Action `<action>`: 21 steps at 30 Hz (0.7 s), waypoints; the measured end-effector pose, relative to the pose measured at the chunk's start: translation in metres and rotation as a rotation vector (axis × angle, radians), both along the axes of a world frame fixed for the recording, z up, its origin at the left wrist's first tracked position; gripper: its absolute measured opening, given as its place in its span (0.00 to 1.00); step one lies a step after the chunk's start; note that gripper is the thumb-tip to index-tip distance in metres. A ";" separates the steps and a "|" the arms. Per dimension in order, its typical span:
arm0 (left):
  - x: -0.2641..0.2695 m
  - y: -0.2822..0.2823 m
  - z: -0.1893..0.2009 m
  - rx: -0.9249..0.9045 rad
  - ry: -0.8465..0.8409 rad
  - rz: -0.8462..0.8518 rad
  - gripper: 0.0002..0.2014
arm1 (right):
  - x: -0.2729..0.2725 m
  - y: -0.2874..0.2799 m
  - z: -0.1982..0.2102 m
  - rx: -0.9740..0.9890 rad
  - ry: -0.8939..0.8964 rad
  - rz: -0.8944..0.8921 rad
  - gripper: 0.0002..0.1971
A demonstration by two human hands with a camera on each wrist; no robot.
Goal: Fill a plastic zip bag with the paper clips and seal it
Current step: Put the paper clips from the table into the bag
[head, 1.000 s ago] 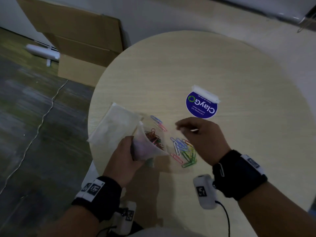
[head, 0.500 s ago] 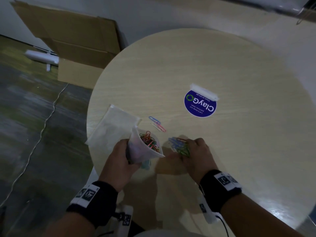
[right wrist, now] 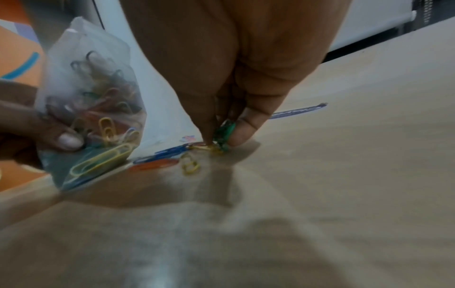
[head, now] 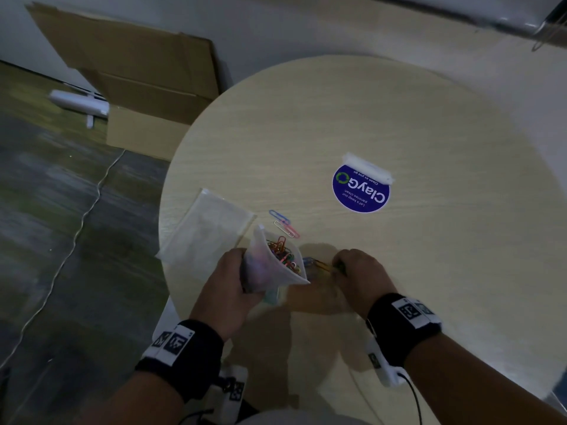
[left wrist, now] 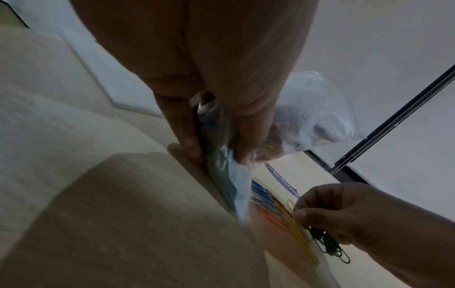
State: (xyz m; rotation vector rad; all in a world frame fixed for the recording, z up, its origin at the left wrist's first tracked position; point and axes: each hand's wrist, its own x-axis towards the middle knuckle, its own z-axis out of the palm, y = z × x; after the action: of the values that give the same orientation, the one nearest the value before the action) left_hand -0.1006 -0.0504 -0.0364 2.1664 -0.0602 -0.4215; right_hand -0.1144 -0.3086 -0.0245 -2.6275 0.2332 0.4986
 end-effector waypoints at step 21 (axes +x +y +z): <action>0.001 0.000 -0.005 0.052 0.005 -0.004 0.32 | 0.030 0.049 0.100 0.593 -0.221 -0.151 0.07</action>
State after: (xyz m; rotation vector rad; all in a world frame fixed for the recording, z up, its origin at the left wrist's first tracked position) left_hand -0.0993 -0.0500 -0.0418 2.2164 -0.0509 -0.4354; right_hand -0.0848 -0.2599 0.0758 -2.0437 0.1762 0.1818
